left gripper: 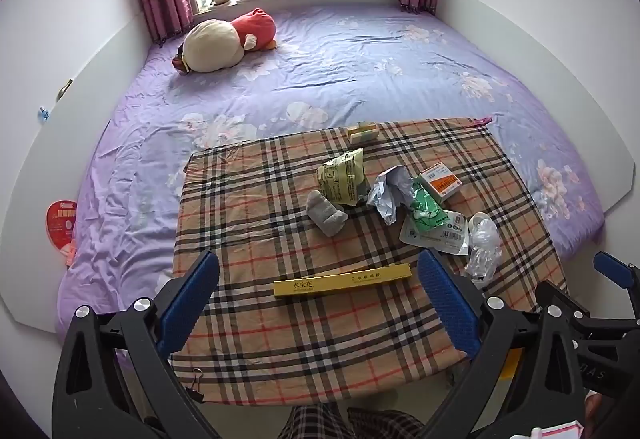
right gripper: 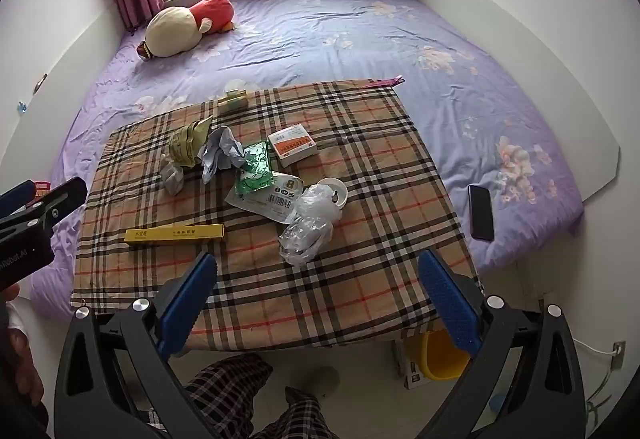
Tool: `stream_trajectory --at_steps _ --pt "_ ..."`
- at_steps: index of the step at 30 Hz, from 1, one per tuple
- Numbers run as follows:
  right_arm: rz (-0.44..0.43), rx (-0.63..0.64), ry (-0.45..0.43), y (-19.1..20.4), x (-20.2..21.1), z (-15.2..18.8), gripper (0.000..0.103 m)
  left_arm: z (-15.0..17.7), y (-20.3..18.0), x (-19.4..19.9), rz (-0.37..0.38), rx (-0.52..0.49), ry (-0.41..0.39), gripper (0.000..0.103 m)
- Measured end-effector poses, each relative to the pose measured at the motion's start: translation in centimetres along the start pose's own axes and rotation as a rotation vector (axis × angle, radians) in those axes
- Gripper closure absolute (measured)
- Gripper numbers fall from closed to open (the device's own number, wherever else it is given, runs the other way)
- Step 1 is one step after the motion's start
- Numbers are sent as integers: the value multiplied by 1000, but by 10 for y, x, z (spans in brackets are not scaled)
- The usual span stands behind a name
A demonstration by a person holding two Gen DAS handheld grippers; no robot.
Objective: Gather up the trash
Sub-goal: 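Move both tools toward the trash items on the plaid cloth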
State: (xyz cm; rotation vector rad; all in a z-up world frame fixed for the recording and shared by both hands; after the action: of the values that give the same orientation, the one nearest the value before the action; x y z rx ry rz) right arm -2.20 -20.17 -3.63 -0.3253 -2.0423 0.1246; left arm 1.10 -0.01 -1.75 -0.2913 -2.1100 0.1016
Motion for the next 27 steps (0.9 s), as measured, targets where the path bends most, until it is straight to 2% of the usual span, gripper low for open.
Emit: stream_trajectory --at_steps 27 --pt "-22 -10 6 -1 -6 -3 3 3 -2 -5 6 5 9 4"
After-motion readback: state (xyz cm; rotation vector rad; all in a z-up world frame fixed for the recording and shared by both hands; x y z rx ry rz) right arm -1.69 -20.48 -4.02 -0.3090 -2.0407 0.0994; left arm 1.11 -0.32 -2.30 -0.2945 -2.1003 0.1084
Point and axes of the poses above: each gripper's, at about its wrist camera, not at the fingertips, and x roughly against the way its jaws point, y to its left, z to its underside, the point moved 2 cm from there along -x, roughly the way its jaws point, and after that the axes turned 15 degrees about z, right-handed, at the moved point
